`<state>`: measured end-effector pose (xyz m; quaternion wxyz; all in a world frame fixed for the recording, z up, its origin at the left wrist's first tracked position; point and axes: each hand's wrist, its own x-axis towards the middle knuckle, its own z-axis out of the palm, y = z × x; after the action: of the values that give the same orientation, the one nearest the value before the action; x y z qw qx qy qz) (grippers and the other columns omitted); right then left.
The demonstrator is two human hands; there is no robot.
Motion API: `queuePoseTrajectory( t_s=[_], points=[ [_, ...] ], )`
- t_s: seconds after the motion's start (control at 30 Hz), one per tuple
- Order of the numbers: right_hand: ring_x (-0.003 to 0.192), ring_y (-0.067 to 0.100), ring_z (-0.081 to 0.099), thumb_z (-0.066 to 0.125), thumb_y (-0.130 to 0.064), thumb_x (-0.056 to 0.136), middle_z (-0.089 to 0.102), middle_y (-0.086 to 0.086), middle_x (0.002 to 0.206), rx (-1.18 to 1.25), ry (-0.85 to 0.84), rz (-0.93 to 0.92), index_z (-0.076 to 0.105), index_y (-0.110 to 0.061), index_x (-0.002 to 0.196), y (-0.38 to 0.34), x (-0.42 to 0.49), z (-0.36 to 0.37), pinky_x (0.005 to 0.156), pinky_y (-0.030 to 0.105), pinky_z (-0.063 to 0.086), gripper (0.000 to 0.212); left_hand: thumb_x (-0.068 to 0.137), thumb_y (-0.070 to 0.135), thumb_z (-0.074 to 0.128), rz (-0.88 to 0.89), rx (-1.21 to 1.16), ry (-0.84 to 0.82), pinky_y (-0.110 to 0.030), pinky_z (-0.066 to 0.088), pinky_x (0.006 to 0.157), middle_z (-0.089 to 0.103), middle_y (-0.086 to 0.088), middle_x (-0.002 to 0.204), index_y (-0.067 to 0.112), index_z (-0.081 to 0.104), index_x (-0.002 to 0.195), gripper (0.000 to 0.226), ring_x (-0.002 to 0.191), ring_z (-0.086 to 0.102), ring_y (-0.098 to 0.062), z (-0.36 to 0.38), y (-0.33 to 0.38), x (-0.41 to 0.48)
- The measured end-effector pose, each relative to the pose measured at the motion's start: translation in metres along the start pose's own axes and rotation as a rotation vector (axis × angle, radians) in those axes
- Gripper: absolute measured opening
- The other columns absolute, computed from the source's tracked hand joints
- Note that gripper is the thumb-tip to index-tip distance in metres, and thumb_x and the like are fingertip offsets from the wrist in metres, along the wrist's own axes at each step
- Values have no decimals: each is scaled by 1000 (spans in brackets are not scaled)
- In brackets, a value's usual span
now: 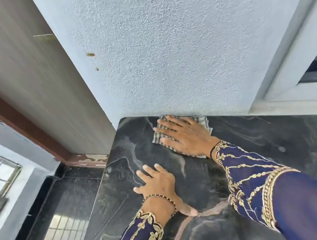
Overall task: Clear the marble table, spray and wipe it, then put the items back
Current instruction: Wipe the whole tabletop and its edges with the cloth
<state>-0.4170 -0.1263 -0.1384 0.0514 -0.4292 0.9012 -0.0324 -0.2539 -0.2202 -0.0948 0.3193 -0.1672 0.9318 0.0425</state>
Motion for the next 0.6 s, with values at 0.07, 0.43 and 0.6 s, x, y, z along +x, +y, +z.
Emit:
queuePoseTrajectory(
  t_s=[0.07,0.43,0.6],
  points=[
    [157,15,5,7,-58,103,4,-13,169,1,12,56,7,-41,160,-7,9,1,126,49,8,59,41,65,85,-22,11,-18,-70,28,105,-7,-35,153,-6,-12,146,159,141,-3,-55,-3,3,1],
    [157,12,-2,10,-60,105,-1,-16,169,50,32,145,3,-43,159,34,-48,8,127,46,-2,57,37,62,88,-77,76,-131,-67,23,110,-5,-31,155,-12,0,143,157,138,-4,-60,-15,19,5],
    [156,11,-7,10,-59,105,-8,-18,167,9,7,164,-4,-44,158,71,-87,8,126,43,-5,57,56,57,83,-66,118,-98,-60,17,115,-4,-33,154,-14,-5,143,143,140,0,-56,-26,23,-20]
  ],
)
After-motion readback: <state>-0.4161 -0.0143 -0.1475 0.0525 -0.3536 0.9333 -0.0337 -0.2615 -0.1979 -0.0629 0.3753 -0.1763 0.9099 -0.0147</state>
